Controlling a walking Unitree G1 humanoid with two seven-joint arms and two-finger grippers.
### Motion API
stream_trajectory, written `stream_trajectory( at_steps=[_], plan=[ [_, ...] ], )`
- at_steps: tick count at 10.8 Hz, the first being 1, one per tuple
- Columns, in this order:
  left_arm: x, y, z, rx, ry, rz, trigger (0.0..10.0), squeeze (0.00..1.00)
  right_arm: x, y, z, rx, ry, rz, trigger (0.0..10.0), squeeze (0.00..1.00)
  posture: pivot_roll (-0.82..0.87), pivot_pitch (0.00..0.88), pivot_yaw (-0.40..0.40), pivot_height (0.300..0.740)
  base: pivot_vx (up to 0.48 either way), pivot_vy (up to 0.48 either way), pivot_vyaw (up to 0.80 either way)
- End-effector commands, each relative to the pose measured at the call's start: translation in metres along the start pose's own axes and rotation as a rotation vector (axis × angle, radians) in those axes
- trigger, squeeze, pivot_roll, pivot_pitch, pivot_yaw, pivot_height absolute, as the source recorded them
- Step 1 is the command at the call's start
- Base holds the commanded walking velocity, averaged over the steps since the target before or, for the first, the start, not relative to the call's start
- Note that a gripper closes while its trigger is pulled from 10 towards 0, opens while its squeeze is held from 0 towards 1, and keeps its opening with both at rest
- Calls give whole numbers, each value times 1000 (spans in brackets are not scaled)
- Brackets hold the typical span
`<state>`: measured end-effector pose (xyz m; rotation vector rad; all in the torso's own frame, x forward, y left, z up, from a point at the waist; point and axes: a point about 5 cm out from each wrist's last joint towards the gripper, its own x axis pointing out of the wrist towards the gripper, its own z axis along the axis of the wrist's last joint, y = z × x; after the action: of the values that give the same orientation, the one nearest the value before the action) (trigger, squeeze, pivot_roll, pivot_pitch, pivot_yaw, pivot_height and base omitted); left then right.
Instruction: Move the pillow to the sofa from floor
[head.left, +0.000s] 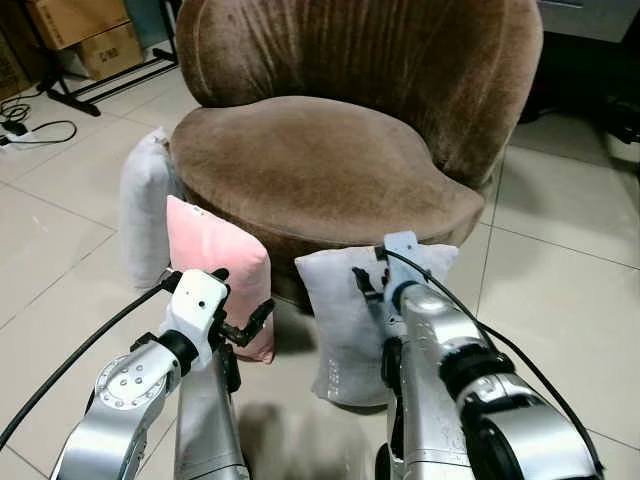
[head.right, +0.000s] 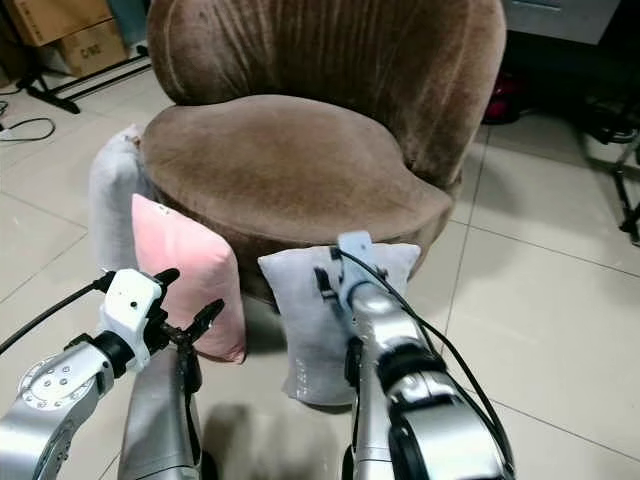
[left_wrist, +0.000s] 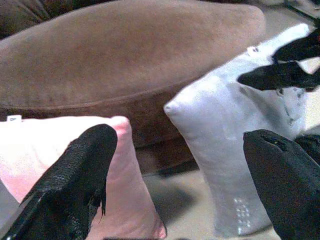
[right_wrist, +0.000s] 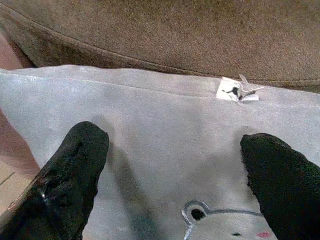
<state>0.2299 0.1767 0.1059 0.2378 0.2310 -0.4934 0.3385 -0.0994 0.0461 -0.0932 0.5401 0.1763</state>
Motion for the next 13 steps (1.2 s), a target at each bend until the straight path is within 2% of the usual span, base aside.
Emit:
stream_trajectory(
  at_steps=[1, 2, 3, 5, 6, 7, 8, 9, 10, 13],
  plan=[
    [-4, -1, -1, 6, 19, -29, 10000, 0, 2, 2, -3, -41, 15, -44, 10000, 0, 15, 0, 25, 430, 0, 0, 0],
    [-7, -2, -1, 11, 30, -38, 10000, 0, 2, 4, -6, -96, 34, -92, 10000, 0, 37, 0, 20, 430, 0, 0, 0],
    [-13, -2, -1, 22, 44, -50, 10000, 0, 3, 9, -12, -92, 63, -113, 10000, 0, 65, 0, 7, 430, 0, 0, 0],
    [-25, -8, -2, 21, 72, -74, 10000, 0, 4, 17, -9, -30, 43, -98, 10000, 0, 88, 17, -5, 430, 0, 0, 0],
    [-31, -12, -4, 20, 85, -83, 10000, 0, 4, 21, -6, -7, 30, -88, 8353, 0, 96, 33, -14, 430, 0, 0, 0],
    [-40, -15, -2, 16, 89, -85, 10000, 0, 5, 26, -2, 16, 9, -72, 4549, 0, 120, 67, -37, 430, 0, 0, 0],
    [-46, -17, -1, 10, 98, -85, 10000, 0, 5, 31, 0, 16, 4, -64, 1843, 0, 139, 88, -49, 430, 0, 0, 0],
    [-51, -21, 0, 6, 104, -87, 10000, 0, 4, 31, -2, -7, 13, -71, 1686, 0, 144, 106, -56, 430, 0, 0, 0],
    [-56, -25, -1, -9, 114, -84, 10000, 0, 4, 28, -4, -35, 23, -102, 1020, 0, 136, 123, -60, 430, 0, 0, 0],
    [-65, -36, -2, -32, 132, -78, 10000, 0, 3, 25, -11, -63, 43, -131, 1412, 0, 128, 144, -77, 430, 0, 0, 0]
  ],
)
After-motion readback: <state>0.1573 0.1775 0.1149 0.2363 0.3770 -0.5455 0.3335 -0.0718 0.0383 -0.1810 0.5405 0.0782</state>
